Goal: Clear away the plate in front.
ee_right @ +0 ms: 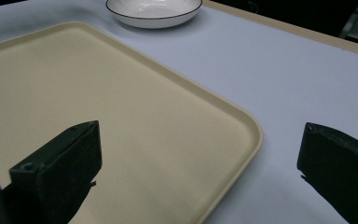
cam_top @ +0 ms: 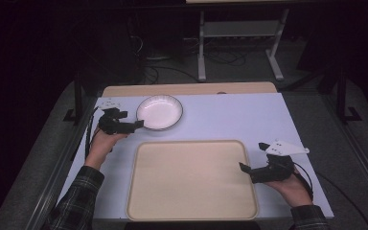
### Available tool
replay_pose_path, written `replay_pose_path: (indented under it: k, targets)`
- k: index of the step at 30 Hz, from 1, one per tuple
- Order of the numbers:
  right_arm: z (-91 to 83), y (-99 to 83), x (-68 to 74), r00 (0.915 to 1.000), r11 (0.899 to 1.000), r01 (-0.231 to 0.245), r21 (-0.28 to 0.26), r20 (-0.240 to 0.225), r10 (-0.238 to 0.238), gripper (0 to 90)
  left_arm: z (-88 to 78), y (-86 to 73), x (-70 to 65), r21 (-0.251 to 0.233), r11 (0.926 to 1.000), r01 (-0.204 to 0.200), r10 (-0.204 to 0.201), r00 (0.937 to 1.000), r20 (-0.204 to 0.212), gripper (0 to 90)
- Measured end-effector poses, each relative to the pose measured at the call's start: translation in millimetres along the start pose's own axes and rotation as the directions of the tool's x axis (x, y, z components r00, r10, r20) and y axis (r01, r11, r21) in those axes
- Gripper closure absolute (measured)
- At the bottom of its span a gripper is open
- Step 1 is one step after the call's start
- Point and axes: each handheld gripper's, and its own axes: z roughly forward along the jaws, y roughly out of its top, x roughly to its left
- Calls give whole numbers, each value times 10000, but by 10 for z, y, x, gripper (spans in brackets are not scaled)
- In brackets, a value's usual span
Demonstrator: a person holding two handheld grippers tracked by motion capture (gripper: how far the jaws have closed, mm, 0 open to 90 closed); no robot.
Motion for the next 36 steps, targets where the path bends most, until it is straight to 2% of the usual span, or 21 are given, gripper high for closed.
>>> replay_pose_path:
  k: [9,11,14,18,20,23,24,25,26,27,29,32,33,34,35,36]
  targets:
    - [7,1,-1,10000,10000,-45,11,-41,45,0,162,26,105,235,9987,445,-438,9986,-290,150]
    - [8,0,0,10000,10000,-33,15,-45,33,0,209,33,127,426,9973,597,-580,9975,-409,166]
    - [8,-1,2,10000,10000,-30,17,-40,30,0,260,59,159,425,9952,878,-858,9952,-467,197]
    - [2,-8,6,10000,10000,-45,28,-61,46,0,311,85,182,518,9937,994,-957,9930,-689,248]
    - [-2,-11,3,10000,10000,-66,34,-50,66,0,343,99,210,491,9883,1446,-1398,9860,-905,286]
    - [-13,-10,-1,9999,9999,-119,-41,-37,119,0,366,97,232,483,9825,1798,-1735,9783,-1137,347]
    - [-13,-10,-1,9999,9999,-119,-41,-37,119,0,366,97,232,483,9825,1798,-1735,9783,-1137,361]
    - [-16,-14,-8,9999,9999,-125,-34,-29,125,0,388,81,248,462,9745,2197,-2127,9693,-1233,374]
    - [-17,-14,-8,9999,9999,-138,-35,-22,138,0,402,73,251,486,9713,2326,-2248,9657,-1296,389]
    - [-19,-12,-8,9999,9999,-136,-43,-21,136,0,418,65,252,494,9680,2460,-2382,9628,-1273,405]
    - [-22,-10,-7,9999,9999,-128,-64,-28,127,0,431,59,250,567,9659,2525,-2441,9618,-1235,421]
    - [-24,-11,-6,9999,9999,-133,-66,-26,133,0,485,42,233,702,9550,2883,-2767,9506,-1409,437]
    - [-24,-11,-8,9999,9999,-119,-69,-15,119,0,491,38,233,748,9533,2925,-2792,9484,-1501,441]
    - [-25,-10,-8,9999,9999,-133,-80,-11,133,0,501,29,238,730,9483,3089,-2958,9434,-1499,450]
    - [-25,-10,-8,9999,9999,-133,-80,-11,133,0,501,29,238,730,9483,3089,-2958,9434,-1499,459]
    - [-25,-10,-9,9999,9999,-141,-95,-15,141,0,508,20,246,775,9406,3306,-3170,9367,-1486,459]
